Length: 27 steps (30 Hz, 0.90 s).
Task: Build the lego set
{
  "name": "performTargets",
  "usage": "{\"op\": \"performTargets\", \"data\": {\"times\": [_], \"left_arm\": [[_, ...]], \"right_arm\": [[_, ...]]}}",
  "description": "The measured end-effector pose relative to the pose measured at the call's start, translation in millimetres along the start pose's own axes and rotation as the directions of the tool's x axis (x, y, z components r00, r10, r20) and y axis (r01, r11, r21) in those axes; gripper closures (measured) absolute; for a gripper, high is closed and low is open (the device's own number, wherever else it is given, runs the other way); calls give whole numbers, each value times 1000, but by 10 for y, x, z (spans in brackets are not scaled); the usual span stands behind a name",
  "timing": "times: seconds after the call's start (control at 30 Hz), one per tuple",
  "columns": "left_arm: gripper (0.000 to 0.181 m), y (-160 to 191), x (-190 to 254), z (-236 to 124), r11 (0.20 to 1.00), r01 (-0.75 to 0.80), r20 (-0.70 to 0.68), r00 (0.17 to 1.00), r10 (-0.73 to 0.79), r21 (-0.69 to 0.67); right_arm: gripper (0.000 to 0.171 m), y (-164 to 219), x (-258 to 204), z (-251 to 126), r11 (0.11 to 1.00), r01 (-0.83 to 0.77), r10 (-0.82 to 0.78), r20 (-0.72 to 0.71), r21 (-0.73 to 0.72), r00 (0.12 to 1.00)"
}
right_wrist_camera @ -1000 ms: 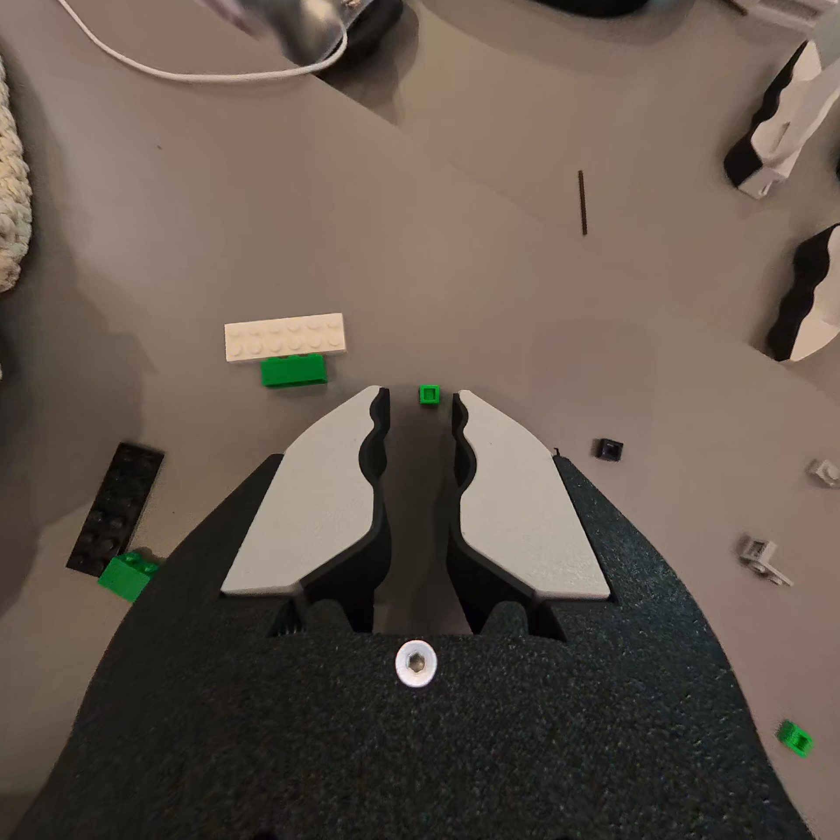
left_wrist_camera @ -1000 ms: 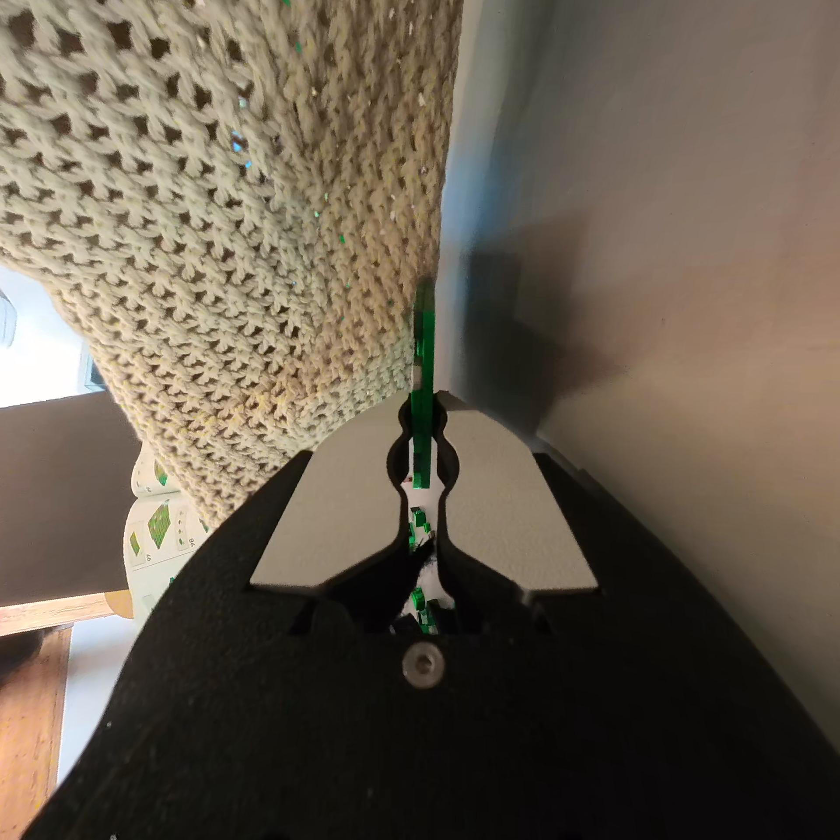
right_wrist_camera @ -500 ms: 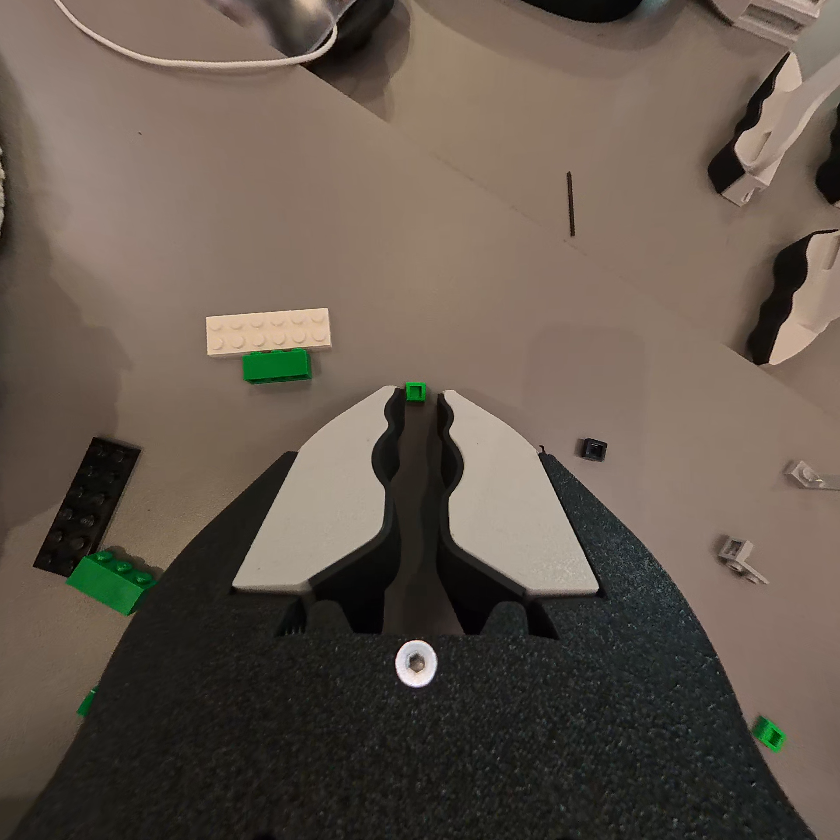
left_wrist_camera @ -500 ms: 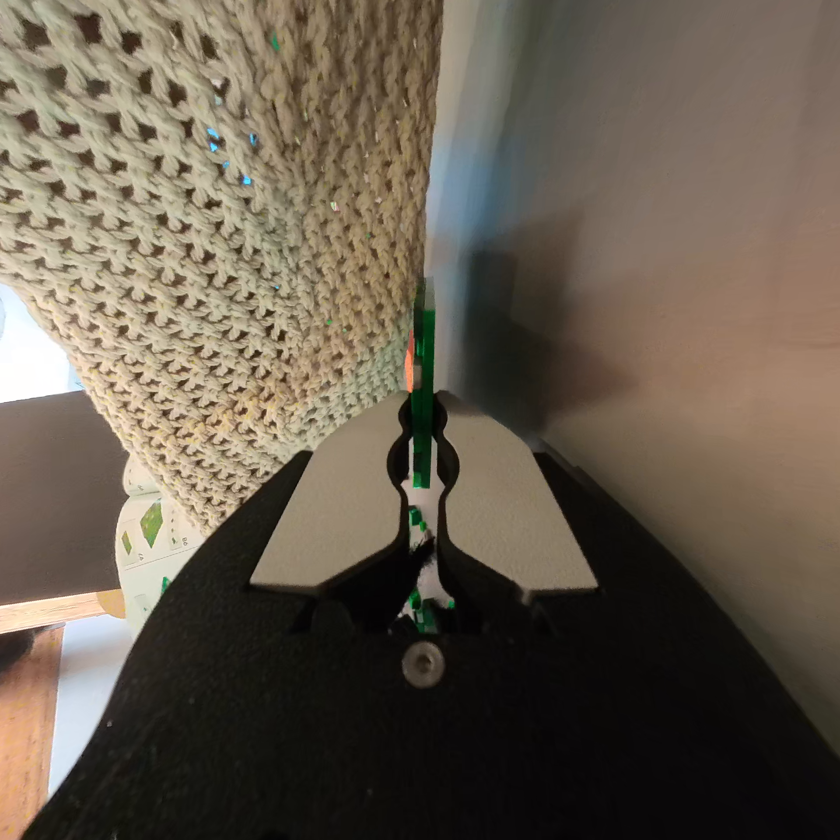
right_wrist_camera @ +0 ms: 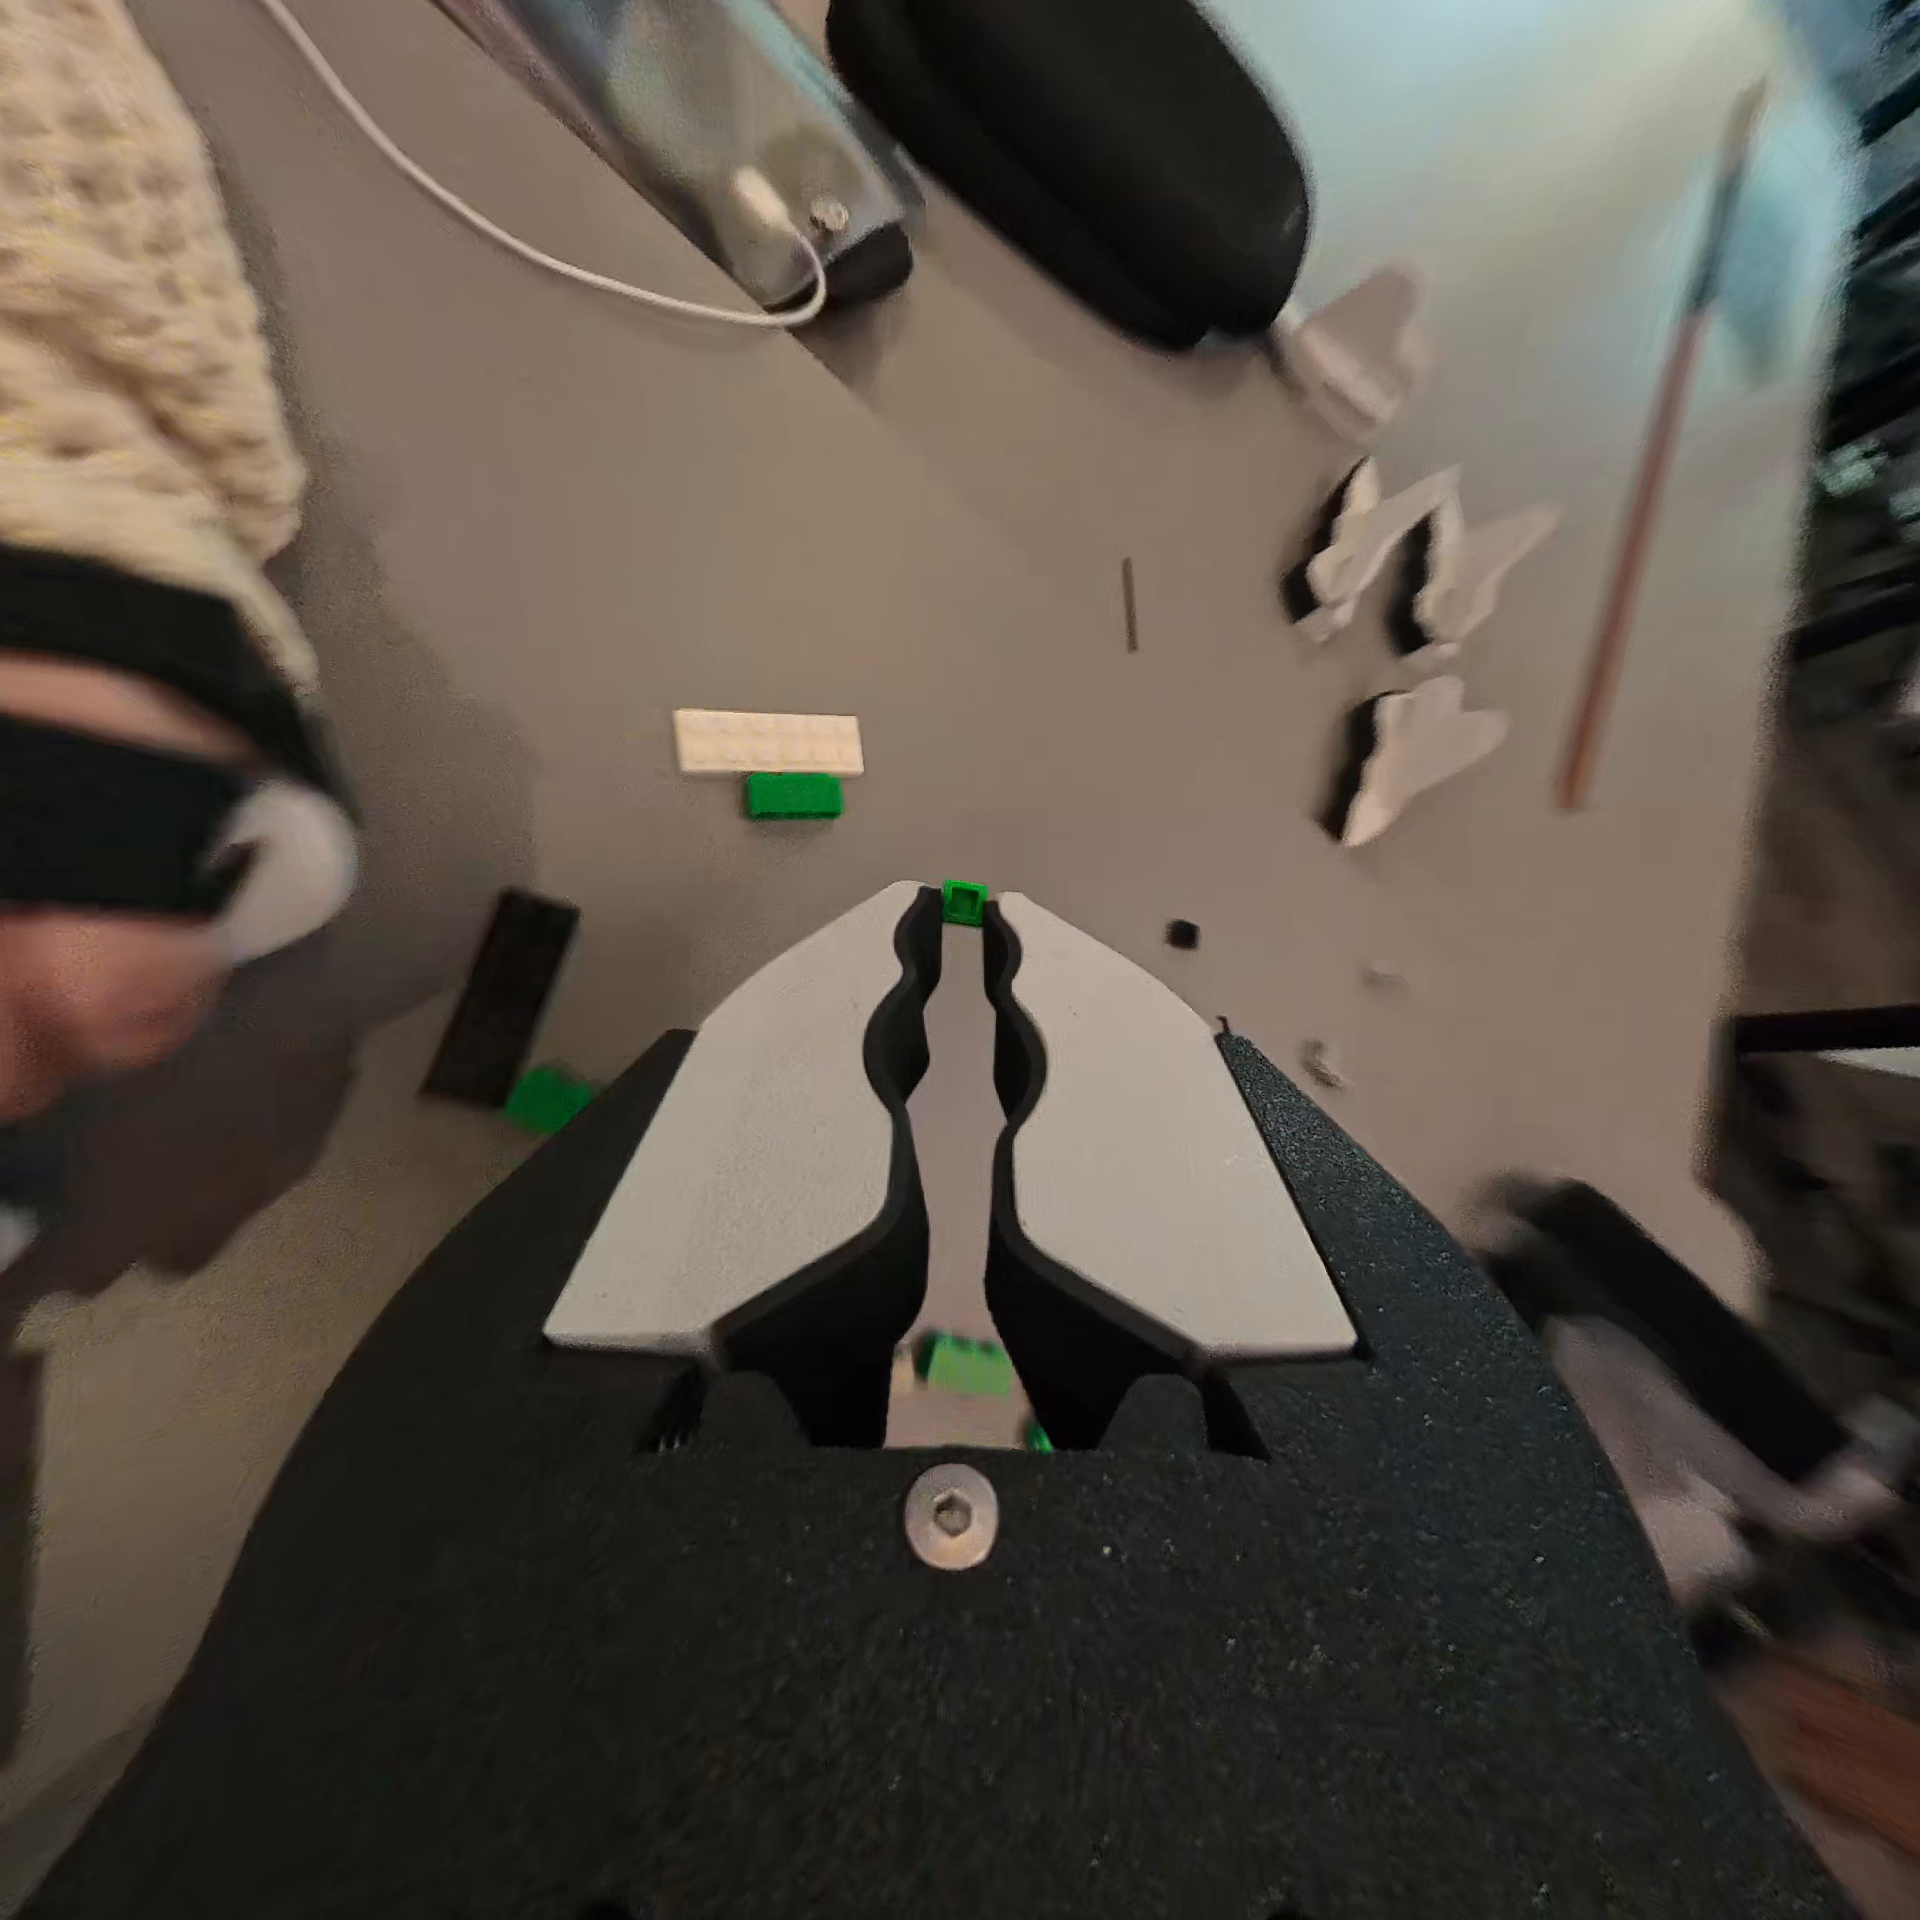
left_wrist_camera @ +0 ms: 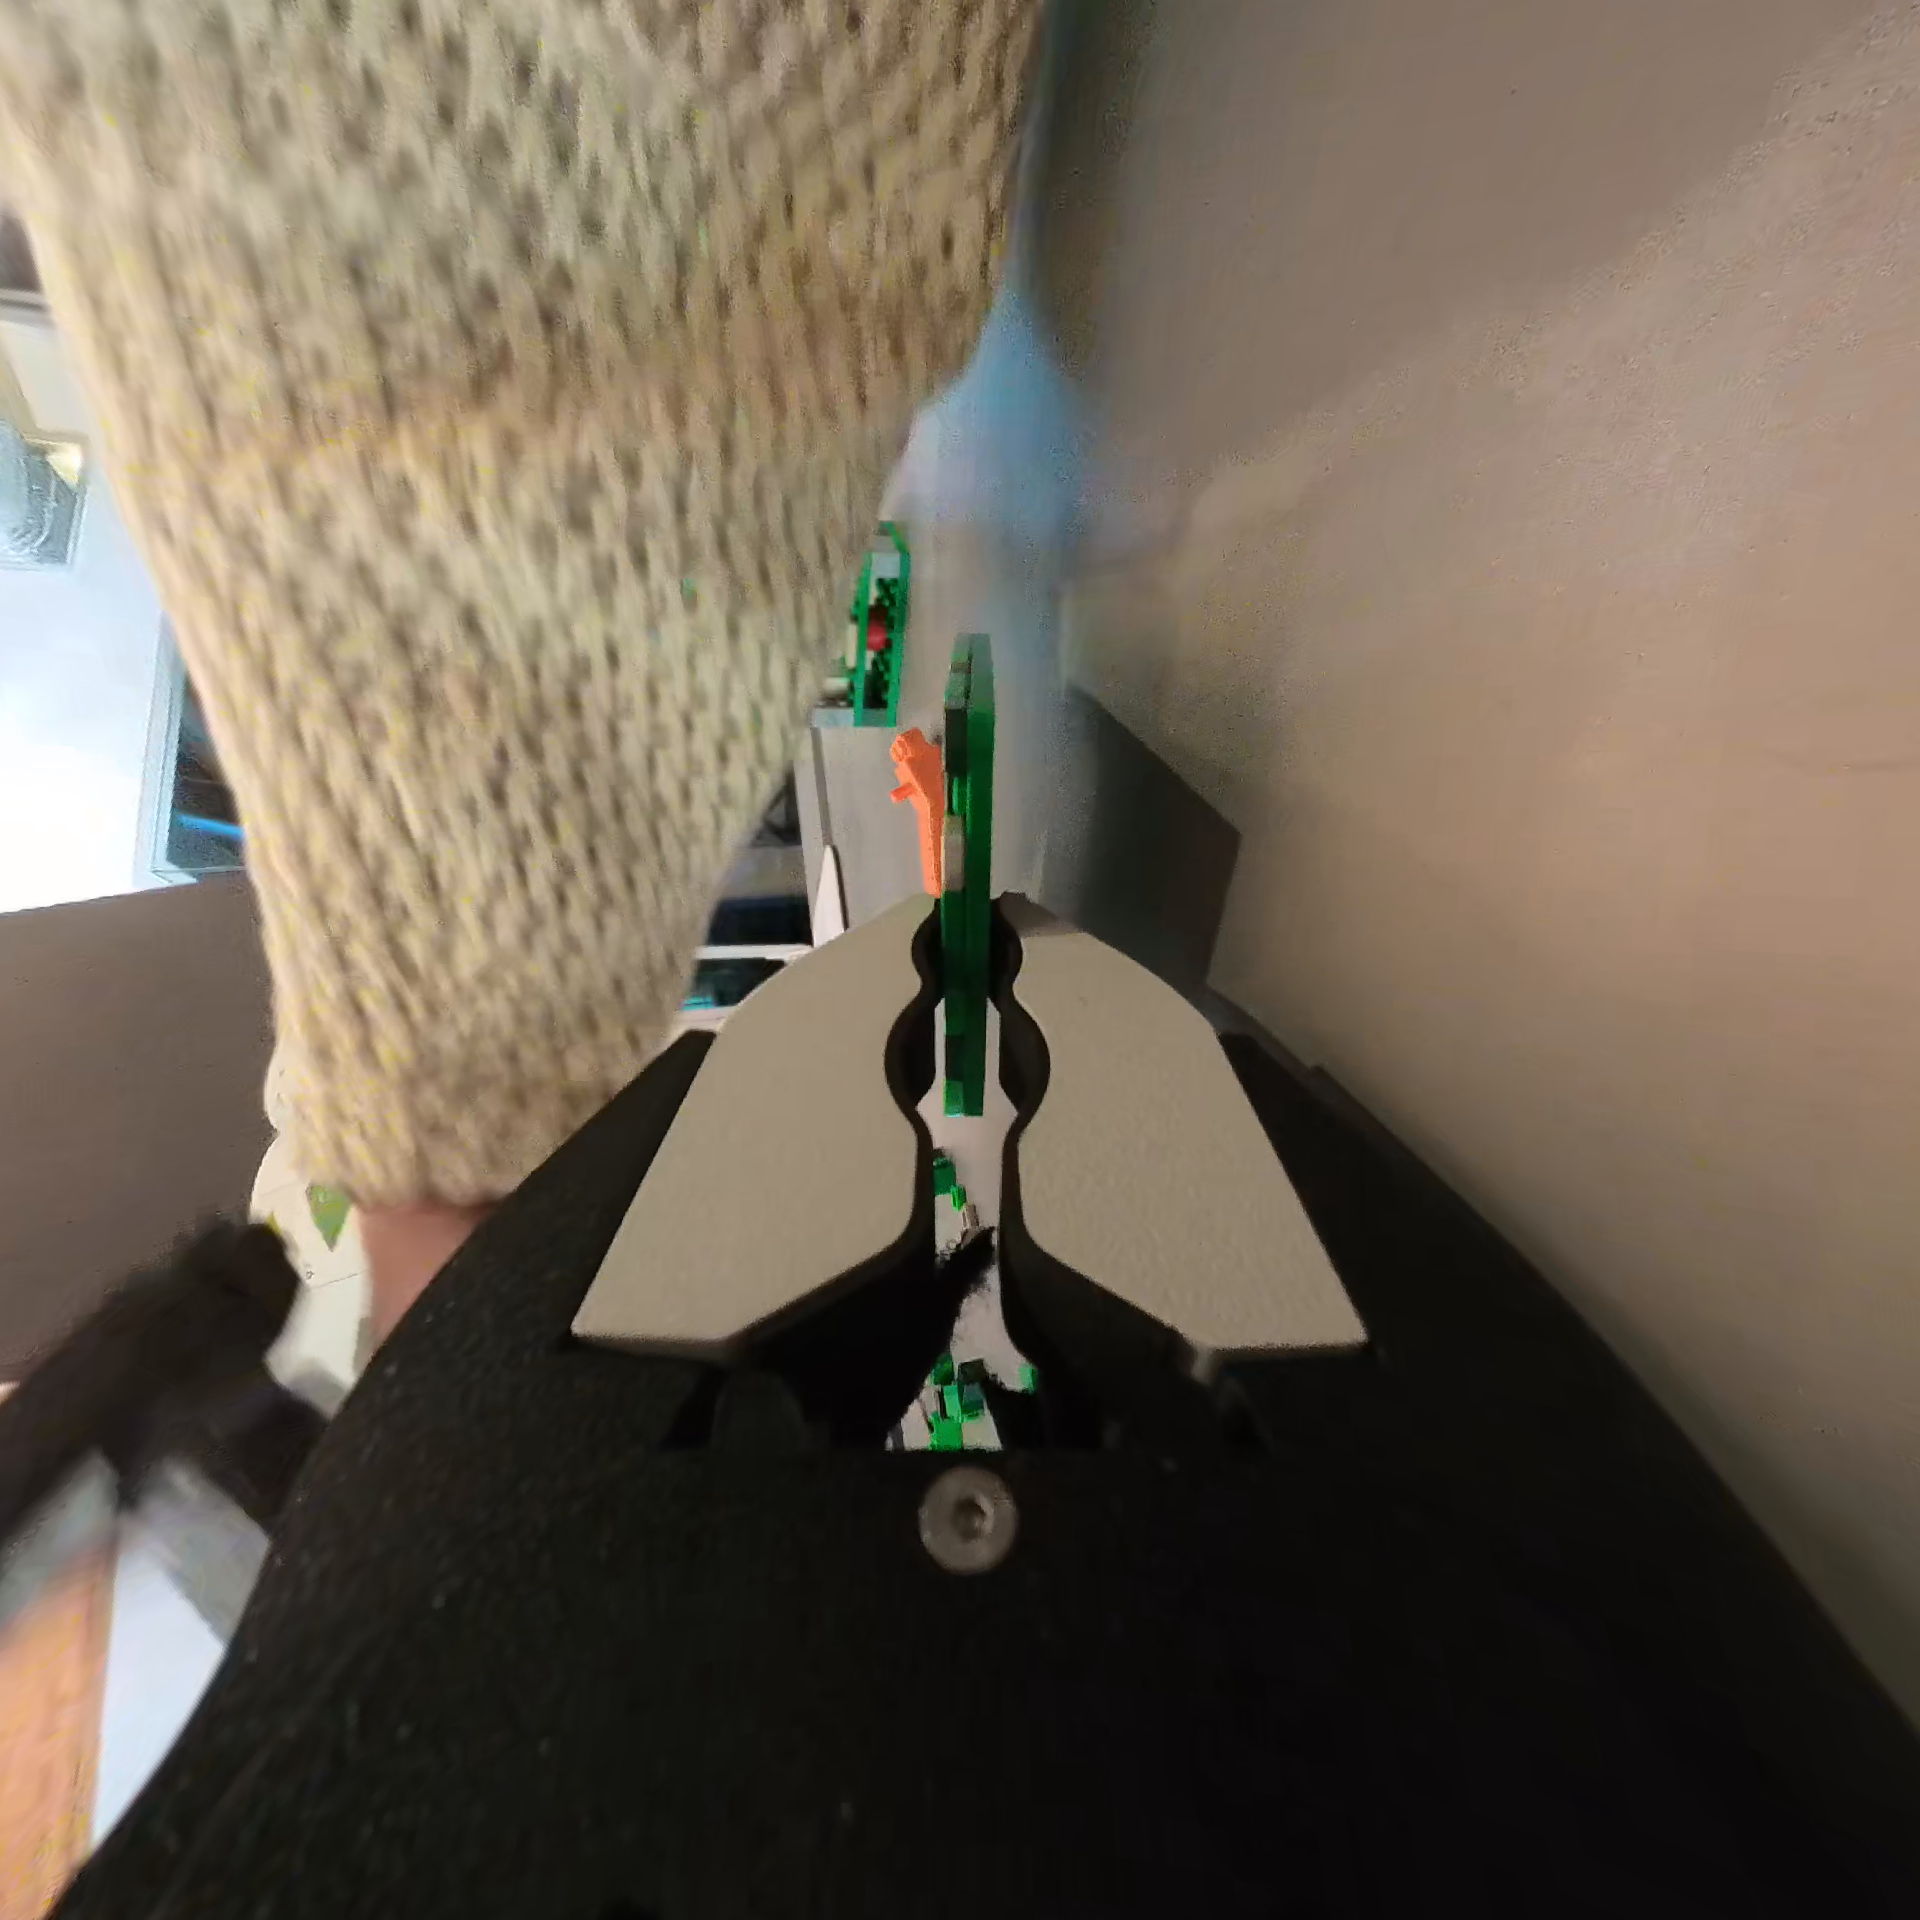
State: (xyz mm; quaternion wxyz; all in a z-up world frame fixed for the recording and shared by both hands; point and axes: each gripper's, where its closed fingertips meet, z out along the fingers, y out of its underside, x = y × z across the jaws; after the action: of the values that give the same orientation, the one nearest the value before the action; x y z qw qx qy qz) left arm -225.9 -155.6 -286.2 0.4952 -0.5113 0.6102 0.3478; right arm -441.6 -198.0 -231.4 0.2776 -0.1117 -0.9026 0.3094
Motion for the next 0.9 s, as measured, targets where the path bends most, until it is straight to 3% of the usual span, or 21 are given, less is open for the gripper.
{"op": "performTargets", "data": {"times": [0.1,0.2,0.27,0.33,0.43,0.7,0.9], "left_arm": [[175,53,-36,-7,1000,1,13,1000,-1,-28],[175,113,-114,-41,998,52,38,998,-51,-29],[176,152,-182,-64,990,140,51,989,-139,-14],[176,139,-253,-92,973,230,56,971,-231,26],[175,22,-362,-150,954,282,72,954,-289,104],[176,-200,-413,-213,996,10,192,981,-28,94],[176,-214,-412,-209,996,-10,197,980,-9,92]], "right_arm": [[164,-99,-213,-644,966,254,-258,-268,-49,928],[164,-144,-570,-1241,795,551,-596,-501,-254,628],[165,-72,-882,-1490,624,644,-769,-493,-443,407],[164,57,-1170,-1612,425,682,-897,-376,-595,231],[164,123,-1403,-1728,197,681,-971,-237,-705,35],[164,35,-1563,-1696,-160,709,-971,-22,-686,-240],[164,56,-1705,-1570,-281,737,-947,56,-615,-315]]}}
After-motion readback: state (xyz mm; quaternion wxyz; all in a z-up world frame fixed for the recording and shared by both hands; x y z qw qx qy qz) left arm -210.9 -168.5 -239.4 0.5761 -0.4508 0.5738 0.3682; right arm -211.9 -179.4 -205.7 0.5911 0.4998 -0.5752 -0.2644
